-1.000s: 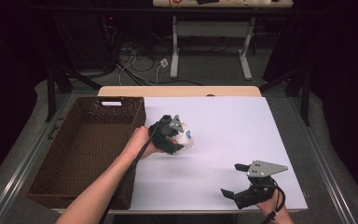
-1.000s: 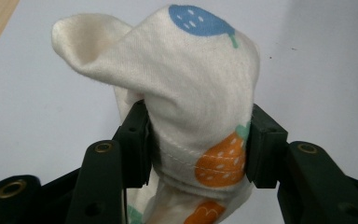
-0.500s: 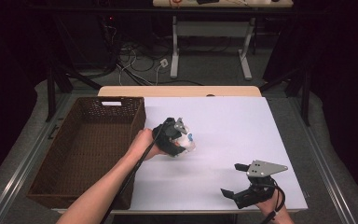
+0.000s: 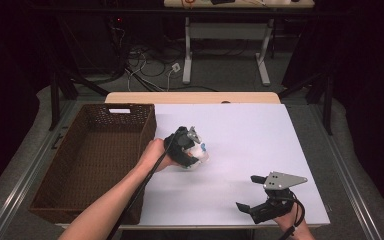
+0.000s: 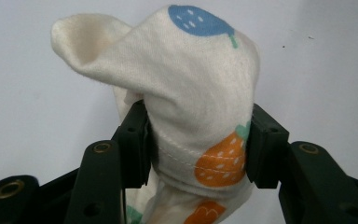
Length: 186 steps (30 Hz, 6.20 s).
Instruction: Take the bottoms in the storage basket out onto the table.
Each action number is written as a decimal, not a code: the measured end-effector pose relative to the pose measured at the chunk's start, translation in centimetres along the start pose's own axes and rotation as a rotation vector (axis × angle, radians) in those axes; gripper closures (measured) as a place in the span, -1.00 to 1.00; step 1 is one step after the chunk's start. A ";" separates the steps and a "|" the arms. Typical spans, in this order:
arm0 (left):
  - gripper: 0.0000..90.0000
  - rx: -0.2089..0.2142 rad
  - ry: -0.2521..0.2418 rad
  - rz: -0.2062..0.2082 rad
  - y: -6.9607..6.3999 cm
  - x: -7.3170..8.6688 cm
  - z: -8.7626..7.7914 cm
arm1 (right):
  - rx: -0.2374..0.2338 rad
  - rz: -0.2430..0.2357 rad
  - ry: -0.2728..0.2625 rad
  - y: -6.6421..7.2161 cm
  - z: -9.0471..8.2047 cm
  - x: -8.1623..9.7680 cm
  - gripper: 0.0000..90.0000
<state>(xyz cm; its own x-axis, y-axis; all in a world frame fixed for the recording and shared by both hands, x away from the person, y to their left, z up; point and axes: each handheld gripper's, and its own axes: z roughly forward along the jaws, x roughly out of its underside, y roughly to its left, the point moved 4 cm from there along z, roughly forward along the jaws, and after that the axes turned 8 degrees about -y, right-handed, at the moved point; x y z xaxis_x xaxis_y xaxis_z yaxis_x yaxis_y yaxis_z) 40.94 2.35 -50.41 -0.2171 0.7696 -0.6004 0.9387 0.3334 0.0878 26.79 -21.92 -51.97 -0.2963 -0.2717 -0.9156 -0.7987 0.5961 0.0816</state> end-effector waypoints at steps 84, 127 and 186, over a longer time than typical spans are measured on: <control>-1.00 -0.008 0.046 -0.161 -1.7 1.6 -1.6 | 0.002 0.006 0.002 -0.1 -0.1 -0.1 -0.98; -1.00 -0.054 0.040 -0.166 -3.3 5.7 -7.9 | 0.002 0.008 0.015 -0.1 0.0 0.0 -0.97; -1.00 -0.195 -0.067 -0.318 -3.8 13.4 -15.2 | 0.001 0.006 0.037 0.0 0.3 0.3 -0.97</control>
<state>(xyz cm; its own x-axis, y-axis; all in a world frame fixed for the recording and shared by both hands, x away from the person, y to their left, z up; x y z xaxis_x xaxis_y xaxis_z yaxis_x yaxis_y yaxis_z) 30.42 19.62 -46.71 -0.4658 0.5756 -0.6721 0.7569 0.6526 0.0344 26.86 -21.79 -52.34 -0.3203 -0.2955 -0.9000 -0.7964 0.5985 0.0870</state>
